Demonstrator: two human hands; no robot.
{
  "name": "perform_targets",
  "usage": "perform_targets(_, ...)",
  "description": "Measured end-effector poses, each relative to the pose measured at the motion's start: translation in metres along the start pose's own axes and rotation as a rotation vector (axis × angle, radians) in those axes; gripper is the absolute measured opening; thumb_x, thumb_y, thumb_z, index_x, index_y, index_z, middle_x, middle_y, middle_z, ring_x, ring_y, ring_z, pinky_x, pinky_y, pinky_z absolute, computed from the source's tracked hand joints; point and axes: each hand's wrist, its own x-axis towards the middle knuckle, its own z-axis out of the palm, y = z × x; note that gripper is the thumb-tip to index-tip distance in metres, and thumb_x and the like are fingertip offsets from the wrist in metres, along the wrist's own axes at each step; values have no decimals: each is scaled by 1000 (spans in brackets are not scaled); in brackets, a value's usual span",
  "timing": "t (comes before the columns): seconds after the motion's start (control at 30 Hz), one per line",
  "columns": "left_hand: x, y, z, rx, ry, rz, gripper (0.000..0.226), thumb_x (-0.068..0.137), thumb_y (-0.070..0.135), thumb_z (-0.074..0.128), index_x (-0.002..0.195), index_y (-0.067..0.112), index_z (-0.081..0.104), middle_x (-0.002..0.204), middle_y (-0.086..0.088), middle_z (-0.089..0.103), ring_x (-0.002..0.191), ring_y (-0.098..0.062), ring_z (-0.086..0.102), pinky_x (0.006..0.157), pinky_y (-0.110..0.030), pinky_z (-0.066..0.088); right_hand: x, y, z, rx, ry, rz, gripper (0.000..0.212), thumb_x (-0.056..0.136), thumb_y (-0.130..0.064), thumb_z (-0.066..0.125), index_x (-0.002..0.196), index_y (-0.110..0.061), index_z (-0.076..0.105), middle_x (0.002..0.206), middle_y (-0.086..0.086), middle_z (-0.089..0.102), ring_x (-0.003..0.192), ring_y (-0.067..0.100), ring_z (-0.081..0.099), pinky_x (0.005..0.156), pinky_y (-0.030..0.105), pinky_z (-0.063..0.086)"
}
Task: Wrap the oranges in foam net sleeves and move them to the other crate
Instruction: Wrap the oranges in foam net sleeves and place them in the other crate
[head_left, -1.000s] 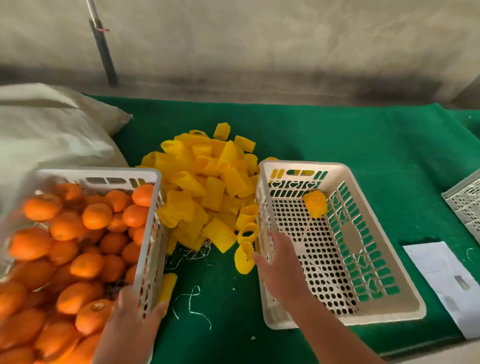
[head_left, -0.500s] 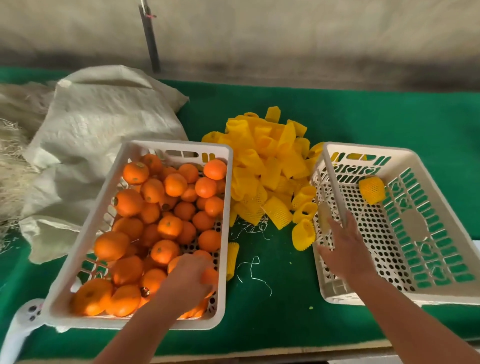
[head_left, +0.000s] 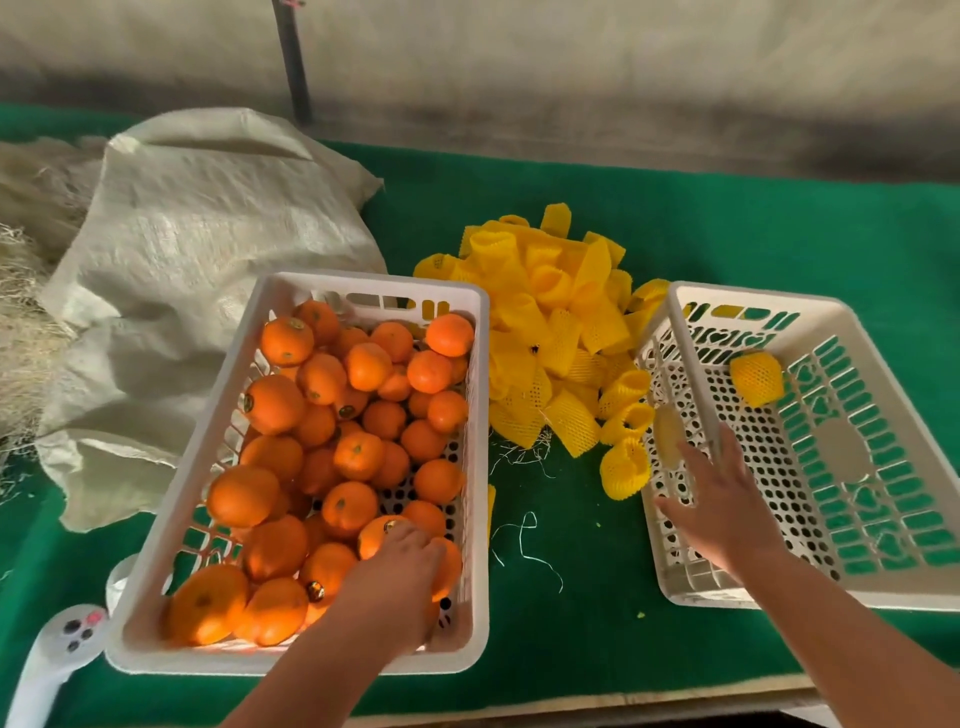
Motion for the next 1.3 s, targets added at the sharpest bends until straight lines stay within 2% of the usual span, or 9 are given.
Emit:
perform_targets(0.23,-9,-8,4,-442,125,-63,74,80,38,81,145,45,47,153,22,38,140,-9,39,110,-27,41,4,2,7,12,42,-5,85,96,-55,62,164,-41,13,169,-6,-29,160,33,-3,124,52,23)
perform_targets(0.37,-15,-12,-8,-866,262,-134,39,75,36,79,106,57,66,104,29,66,95,-9,67,80,-27,62,3,2,8,35,71,-19,85,95,-49,65,163,-45,15,171,-5,-23,160,35,0,122,57,28)
perform_targets(0.43,-16,-14,-18,-1121,310,-176,32,81,38,74,108,55,69,105,27,66,98,-11,66,78,-33,62,2,1,8,43,80,-12,84,95,-47,66,163,-44,18,171,-5,-21,160,35,1,121,57,29)
perform_targets(0.57,-12,-12,-34,-2015,219,-395,24,99,33,61,116,25,76,129,-9,65,115,-41,64,74,-56,62,-1,-7,8,70,75,18,81,94,-48,68,162,-43,22,171,-7,-19,160,37,6,117,59,34)
perform_targets(0.7,-12,-6,-45,-2483,-12,-369,49,97,44,60,137,16,53,126,-26,69,112,-49,69,63,-48,64,-1,-12,15,71,109,-2,80,93,-42,71,161,-39,29,173,0,-14,160,37,4,120,57,29)
perform_targets(0.87,-11,0,-44,-2565,-171,-172,72,88,62,63,139,12,54,136,-26,63,117,-42,68,65,-39,66,1,-8,15,16,107,23,74,94,-41,67,159,-40,31,172,-1,-10,159,39,9,115,60,36)
perform_targets(1.0,-8,2,-39,-2474,-183,-82,73,74,67,82,123,13,74,137,-20,64,82,-27,75,56,-28,62,3,0,14,7,130,10,73,94,-41,67,159,-40,33,172,-2,-9,158,40,12,110,63,42)
perform_targets(1.17,-1,6,-33,-2415,-69,-120,78,71,70,82,119,9,76,121,-23,67,70,-23,62,46,-26,44,0,-2,17,-33,158,-10,70,93,-40,68,157,-33,41,171,7,-4,158,41,9,116,61,38)
perform_targets(1.3,0,15,-31,-2178,127,-126,71,71,60,86,120,10,72,113,-24,67,73,-28,62,50,-32,43,-3,-18,14,-56,394,-159,51,90,-31,73,139,-25,60,169,17,18,156,40,21,124,55,19)
